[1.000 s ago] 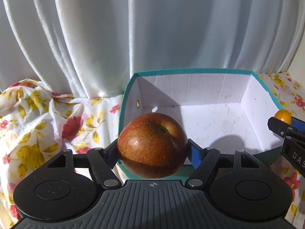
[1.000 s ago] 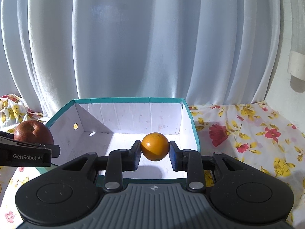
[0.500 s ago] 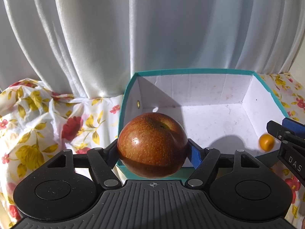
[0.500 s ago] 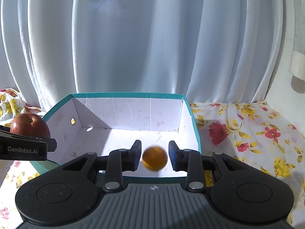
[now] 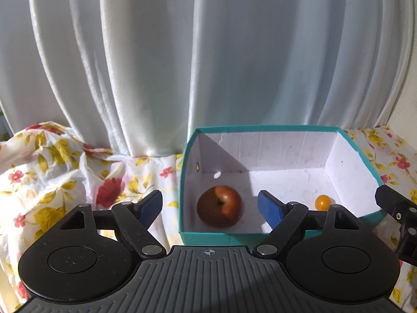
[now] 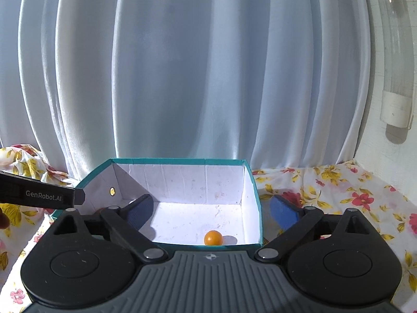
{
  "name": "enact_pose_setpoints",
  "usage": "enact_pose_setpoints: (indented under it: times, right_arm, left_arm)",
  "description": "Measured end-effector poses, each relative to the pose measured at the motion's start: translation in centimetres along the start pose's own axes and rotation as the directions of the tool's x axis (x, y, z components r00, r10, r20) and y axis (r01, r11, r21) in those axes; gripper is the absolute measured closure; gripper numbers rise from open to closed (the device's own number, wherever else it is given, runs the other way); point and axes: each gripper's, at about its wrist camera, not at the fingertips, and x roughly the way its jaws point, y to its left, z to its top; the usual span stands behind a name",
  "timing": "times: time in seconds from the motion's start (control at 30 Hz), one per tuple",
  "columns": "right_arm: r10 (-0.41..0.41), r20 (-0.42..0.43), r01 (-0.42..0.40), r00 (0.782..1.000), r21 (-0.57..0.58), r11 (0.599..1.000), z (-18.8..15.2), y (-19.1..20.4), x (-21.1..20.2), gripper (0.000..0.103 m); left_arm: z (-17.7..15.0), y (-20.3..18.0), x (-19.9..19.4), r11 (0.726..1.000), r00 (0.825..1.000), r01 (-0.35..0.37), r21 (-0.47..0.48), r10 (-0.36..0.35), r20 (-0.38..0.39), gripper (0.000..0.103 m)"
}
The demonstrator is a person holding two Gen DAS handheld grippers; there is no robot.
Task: Organize fruits
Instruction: 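Grasp a cherry tomato with the left tool while the right tool grasps a mandarin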
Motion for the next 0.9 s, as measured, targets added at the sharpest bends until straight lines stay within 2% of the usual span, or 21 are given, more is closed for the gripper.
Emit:
enact_pose_setpoints:
  times: [0.1, 0.17, 0.23, 0.53, 0.67, 0.73, 0.8, 0.9]
  right_arm:
    - [-0.026, 0.052, 0.027, 0.998, -0.015, 1.000, -0.5, -0.2, -1.8, 0.001]
    - [-0.022, 0.042, 0.023, 0.999, -0.024, 0.999, -1.0, -0.3, -2.6, 0.001]
    - [0.015, 0.008, -0.015, 1.000, -0.029, 0.999, -1.7, -0.3, -3.1, 0.001]
    - [0.008, -0.047, -0.011, 0.999, -0.060, 0.998, -7.0, 0.8, -6.5, 0.004]
    - [0.003, -0.094, -0.010, 0.996, -0.080, 0.997, -8.4, 1.3, -6.8, 0.008]
    - [-0.003, -0.114, -0.005, 0.993, -0.069, 0.998, -8.9, 1.4, -6.9, 0.010]
    - [-0.011, -0.143, 0.003, 0.990, -0.059, 0.998, -9.4, 1.3, -6.8, 0.018]
    - [-0.011, -0.189, 0.002, 0.982, -0.048, 0.999, -10.2, 1.0, -6.7, 0.025]
  left_arm:
    - [-1.2, 0.7, -1.8, 1.000, 0.999, 0.003, 0.002, -0.003, 0.052, 0.016]
    - [-2.3, 0.8, -2.7, 1.000, 0.997, 0.002, 0.017, -0.003, 0.071, 0.016]
    - [-3.6, 0.7, -3.2, 0.999, 0.997, 0.002, 0.044, -0.005, 0.071, 0.016]
    - [-9.6, 0.6, -3.9, 0.995, 0.998, 0.056, 0.087, -0.054, -0.018, 0.016]
    - [-11.8, 0.3, -3.6, 0.991, 0.997, 0.053, 0.120, -0.046, -0.064, 0.018]
    - [-12.5, 0.3, -3.5, 0.990, 0.996, 0.055, 0.133, -0.045, -0.080, 0.019]
    - [-13.0, 0.3, -3.3, 0.988, 0.995, 0.058, 0.141, -0.045, -0.093, 0.019]
    - [-13.5, 0.3, -3.3, 0.987, 0.994, 0.069, 0.146, -0.055, -0.096, 0.019]
